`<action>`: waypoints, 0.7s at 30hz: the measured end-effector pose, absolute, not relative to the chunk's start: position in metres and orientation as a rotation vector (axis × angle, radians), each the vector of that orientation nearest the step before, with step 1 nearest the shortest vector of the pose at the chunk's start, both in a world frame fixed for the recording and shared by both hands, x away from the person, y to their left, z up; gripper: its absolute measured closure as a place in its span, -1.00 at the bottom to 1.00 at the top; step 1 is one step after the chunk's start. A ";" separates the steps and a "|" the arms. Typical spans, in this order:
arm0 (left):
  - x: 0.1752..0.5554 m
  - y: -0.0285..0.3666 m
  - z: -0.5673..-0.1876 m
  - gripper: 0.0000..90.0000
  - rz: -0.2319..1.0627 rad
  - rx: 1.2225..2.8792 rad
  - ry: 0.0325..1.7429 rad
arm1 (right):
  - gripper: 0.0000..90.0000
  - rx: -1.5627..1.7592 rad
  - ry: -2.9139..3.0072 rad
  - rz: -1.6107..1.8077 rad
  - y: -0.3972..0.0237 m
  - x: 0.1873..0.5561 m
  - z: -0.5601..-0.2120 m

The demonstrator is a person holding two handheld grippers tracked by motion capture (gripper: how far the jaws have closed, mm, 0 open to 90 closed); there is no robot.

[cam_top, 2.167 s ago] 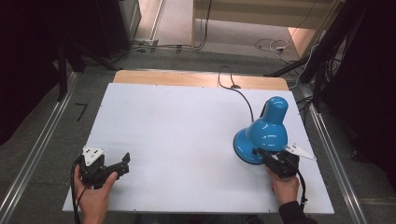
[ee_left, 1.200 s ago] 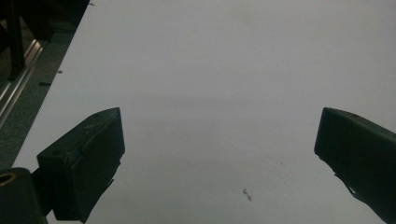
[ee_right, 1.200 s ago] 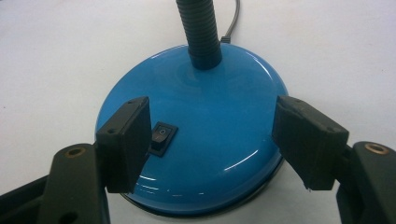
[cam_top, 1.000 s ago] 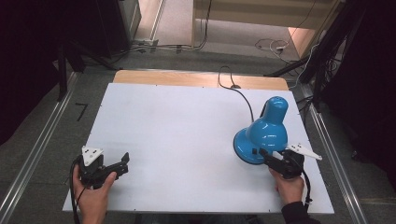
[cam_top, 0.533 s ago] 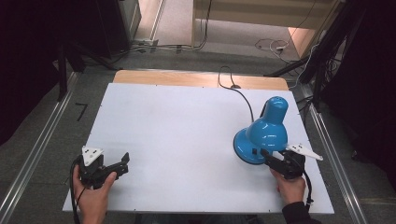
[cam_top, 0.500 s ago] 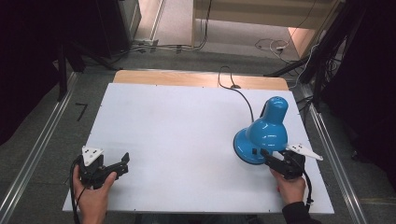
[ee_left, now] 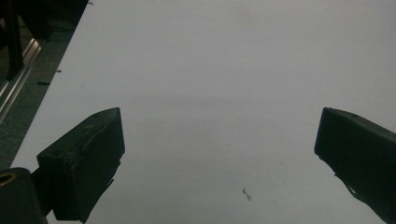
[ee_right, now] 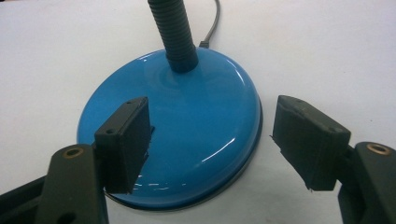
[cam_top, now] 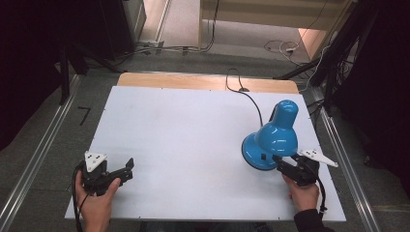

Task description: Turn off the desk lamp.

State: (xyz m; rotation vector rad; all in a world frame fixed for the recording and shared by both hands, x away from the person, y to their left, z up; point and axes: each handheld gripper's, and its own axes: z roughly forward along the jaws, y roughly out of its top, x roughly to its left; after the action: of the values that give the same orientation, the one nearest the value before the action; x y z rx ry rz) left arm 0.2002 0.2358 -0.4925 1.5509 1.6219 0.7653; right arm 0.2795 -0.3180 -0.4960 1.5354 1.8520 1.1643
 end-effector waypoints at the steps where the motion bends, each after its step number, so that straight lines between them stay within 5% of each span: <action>1: 0.200 0.236 -0.492 -0.95 0.766 1.550 1.622 | -0.42 1.535 1.852 1.164 -0.318 0.280 -0.496; 21: 0.200 0.237 -0.493 -0.95 0.761 1.547 1.625 | -0.42 1.541 1.847 1.141 -0.328 0.277 -0.495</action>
State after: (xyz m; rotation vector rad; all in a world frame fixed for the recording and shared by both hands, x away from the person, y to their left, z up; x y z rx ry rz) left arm 0.1999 0.2370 -0.4926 1.5473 1.6249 0.7615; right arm 0.2767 -0.3281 -0.4950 1.5414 1.8466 1.1413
